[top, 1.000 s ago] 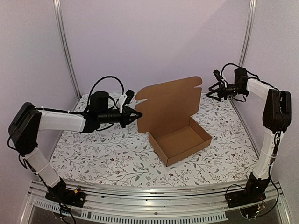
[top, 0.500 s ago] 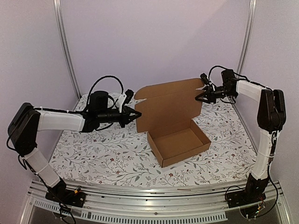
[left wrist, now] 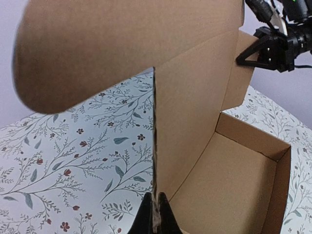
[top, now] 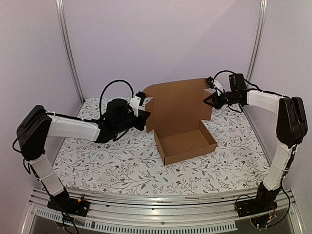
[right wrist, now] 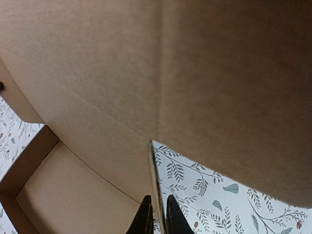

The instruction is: Fold the paper box

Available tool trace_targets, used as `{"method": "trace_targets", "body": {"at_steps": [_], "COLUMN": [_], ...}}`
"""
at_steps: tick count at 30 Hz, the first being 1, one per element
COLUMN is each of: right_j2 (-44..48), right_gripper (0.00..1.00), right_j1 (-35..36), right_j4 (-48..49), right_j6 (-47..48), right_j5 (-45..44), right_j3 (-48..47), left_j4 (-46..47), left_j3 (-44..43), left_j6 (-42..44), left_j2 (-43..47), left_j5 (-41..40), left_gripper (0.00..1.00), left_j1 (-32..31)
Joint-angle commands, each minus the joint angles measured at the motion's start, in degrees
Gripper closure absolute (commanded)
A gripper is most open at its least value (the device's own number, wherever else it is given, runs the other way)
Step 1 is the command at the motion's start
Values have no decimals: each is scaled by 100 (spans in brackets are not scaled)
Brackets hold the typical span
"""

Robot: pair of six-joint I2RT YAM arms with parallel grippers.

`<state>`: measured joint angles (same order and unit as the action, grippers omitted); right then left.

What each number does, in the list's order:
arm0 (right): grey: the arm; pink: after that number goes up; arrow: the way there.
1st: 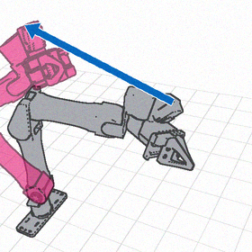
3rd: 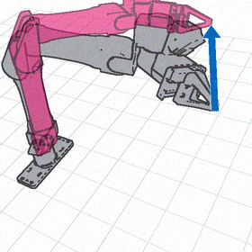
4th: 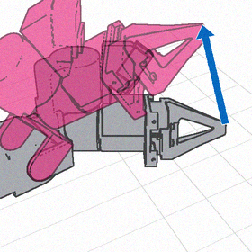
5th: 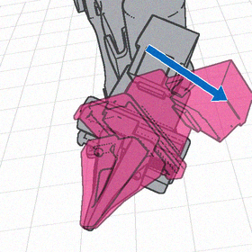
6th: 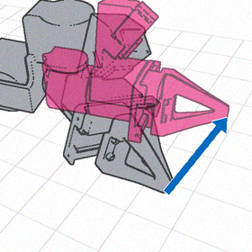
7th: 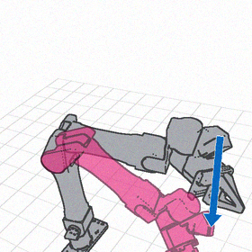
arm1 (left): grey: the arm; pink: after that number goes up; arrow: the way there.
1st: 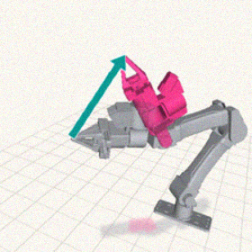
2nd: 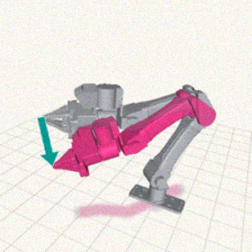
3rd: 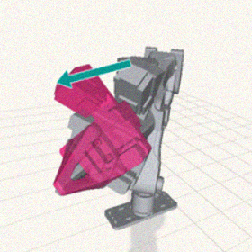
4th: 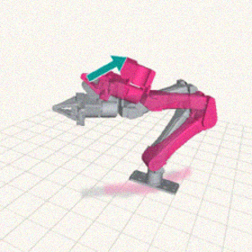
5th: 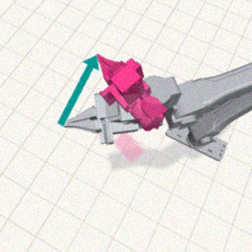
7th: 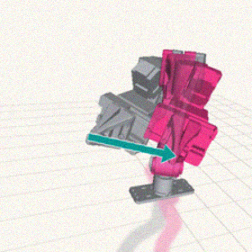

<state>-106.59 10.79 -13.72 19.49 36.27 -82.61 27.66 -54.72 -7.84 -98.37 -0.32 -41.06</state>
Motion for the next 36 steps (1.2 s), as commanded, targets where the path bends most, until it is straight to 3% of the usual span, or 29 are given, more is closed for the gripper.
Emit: {"method": "trace_targets", "body": {"at_steps": [1,11,18,23,27,29,33,36], "right_j2": [349,537,603,572,549,601,706,681], "right_gripper": [92,98,99,100,100,100,100,99], "right_j1": [607,952,1231,1356,1342,1230,638,209], "right_j4": [535,852,873,871,840,835,795,606], "right_j6": [-1089,-1957,-2302,-2457,-2490,-2440,-2322,-2064], "right_j5": [-1677,-2335,-2535,-2687,-2846,-2757,-1824,-915], "right_j3": [322,508,578,539,518,518,465,383], "left_j4": [708,1260,2461,3106,3283,3673,4338,3420], "left_j3": [-379,-1199,-2117,-2848,-3080,-2782,-1100,622], "left_j6": [-464,-665,130,761,1360,1923,2972,2603], "left_j2": [-270,-1103,-1883,-2555,-2720,-2616,-1572,80], "left_j5": [-2216,-4601,-6450,-6790,-6712,-6607,-6041,-4831], "left_gripper": [100,100,100,98,71,51,20,8], "left_j1": [-768,-1597,-1899,-1962,-2038,-2112,-2400,-2617]}}
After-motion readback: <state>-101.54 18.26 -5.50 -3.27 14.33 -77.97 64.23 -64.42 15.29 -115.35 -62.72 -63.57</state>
